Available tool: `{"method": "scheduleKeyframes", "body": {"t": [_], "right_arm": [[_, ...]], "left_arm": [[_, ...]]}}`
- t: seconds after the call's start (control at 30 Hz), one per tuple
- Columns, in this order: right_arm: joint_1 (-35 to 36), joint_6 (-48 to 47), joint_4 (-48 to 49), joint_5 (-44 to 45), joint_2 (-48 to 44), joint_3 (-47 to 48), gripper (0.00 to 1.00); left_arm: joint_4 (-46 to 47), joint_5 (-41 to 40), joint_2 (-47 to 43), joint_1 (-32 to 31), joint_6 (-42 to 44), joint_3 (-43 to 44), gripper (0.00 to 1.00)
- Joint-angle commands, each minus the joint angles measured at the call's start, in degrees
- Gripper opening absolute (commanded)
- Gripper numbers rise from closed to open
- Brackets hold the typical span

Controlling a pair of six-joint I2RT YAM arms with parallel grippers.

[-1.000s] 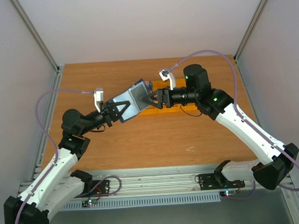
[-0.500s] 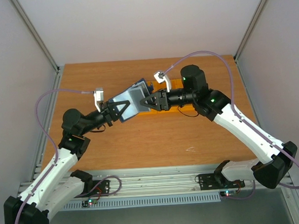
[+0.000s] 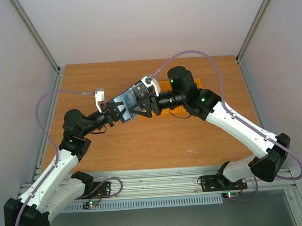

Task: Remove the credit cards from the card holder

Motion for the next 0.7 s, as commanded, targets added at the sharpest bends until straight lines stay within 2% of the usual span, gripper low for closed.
{"method": "scheduleKeyframes", "body": {"t": [0.0, 0.17, 0.23, 0.37, 0.57, 0.67], "right_arm": [[0.9, -3.06, -3.08, 6.25, -0.32, 2.13, 0.67], [0.99, -2.84, -9.72, 21.54, -0.47, 3.84, 0.53], [1.31, -3.11, -10.66, 25.49, -0.68, 4.0, 0.52], [1.56, -3.62, -11.8, 26.38, -0.48, 4.13, 0.48], [1.56, -4.32, -13.8, 30.5, -1.81, 3.86, 0.28], [1.56, -5.34, -12.58, 26.8, -2.8, 3.4, 0.22]], "left_arm": [[2.55, 0.18, -0.48, -0.11, 1.25, -0.14, 0.0], [2.69, 0.22, -0.46, -0.11, 1.17, -0.18, 0.0], [2.76, 0.29, -0.46, -0.11, 1.16, -0.18, 0.0], [2.84, 0.29, -0.48, -0.15, 1.07, -0.2, 0.0], [3.26, 0.5, -0.54, -0.11, 0.92, -0.33, 0.0], [3.4, 0.55, -0.38, -0.11, 0.75, -0.51, 0.0]]}}
